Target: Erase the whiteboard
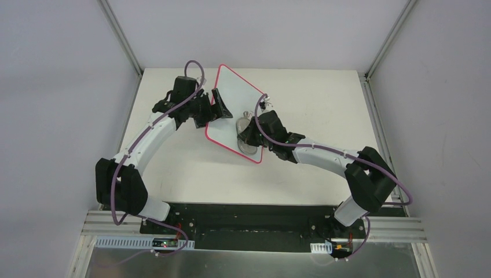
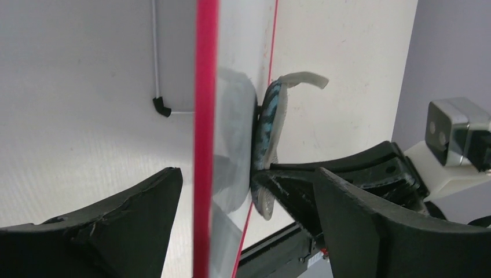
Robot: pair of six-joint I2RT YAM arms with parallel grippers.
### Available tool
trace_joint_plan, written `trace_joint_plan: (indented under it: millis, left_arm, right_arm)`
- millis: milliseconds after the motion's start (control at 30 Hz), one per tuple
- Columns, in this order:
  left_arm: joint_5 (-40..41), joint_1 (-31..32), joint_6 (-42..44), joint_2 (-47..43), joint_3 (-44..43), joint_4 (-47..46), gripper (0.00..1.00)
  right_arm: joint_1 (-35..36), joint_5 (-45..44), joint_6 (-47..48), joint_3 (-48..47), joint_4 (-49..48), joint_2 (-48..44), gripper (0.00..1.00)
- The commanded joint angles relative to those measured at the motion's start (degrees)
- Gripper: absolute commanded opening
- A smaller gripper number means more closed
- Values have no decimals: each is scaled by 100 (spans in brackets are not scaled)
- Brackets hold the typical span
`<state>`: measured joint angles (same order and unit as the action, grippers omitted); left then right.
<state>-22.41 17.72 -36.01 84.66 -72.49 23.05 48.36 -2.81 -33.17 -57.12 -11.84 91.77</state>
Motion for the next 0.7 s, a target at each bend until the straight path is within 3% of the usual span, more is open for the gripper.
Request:
trace_joint_plan:
  millis: [0,300,533,667]
  left_arm:
    - [-273,-182,232,-729,434,189,86]
    - [-107,-242,1010,-868,768,338,78]
    - [-27,-244,991,-1108,849,397,68]
    - [99,-243,1008,-1252,944,426,54]
  right_arm:
    - [50,40,194,-167,173,-316,0]
    - [30,-311,298,62,488,-706,0]
    - [-271,-374,67,964,316,-1044,0]
    - [-472,-104,-107,1380,13,-1135,0]
